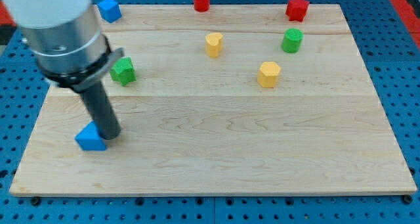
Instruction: Move the yellow hexagon to the bottom center of the board
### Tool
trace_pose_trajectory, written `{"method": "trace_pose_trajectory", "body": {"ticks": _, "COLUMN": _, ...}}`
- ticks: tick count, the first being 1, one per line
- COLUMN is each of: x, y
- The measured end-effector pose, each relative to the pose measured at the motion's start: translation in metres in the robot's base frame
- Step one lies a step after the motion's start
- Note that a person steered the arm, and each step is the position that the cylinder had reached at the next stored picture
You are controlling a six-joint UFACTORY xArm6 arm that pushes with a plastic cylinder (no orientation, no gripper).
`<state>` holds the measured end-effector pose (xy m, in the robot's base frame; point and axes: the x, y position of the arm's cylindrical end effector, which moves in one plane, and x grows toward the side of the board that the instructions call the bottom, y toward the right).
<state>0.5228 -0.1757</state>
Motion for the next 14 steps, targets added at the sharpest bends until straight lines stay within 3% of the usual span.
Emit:
{"method": "trace_pose_trajectory", "body": {"ticks": 2, "x": 0.024, "y": -0.046}}
{"method": "trace_pose_trajectory", "body": {"ticks": 6, "x": -0.019, "y": 0.063}}
{"method": "trace_pose_trajectory", "body": {"ticks": 11, "x": -0.022, "y": 0.085}}
{"method": "trace_pose_trajectory", "body": {"ticks": 14, "x": -0.098, "y": 0.179}}
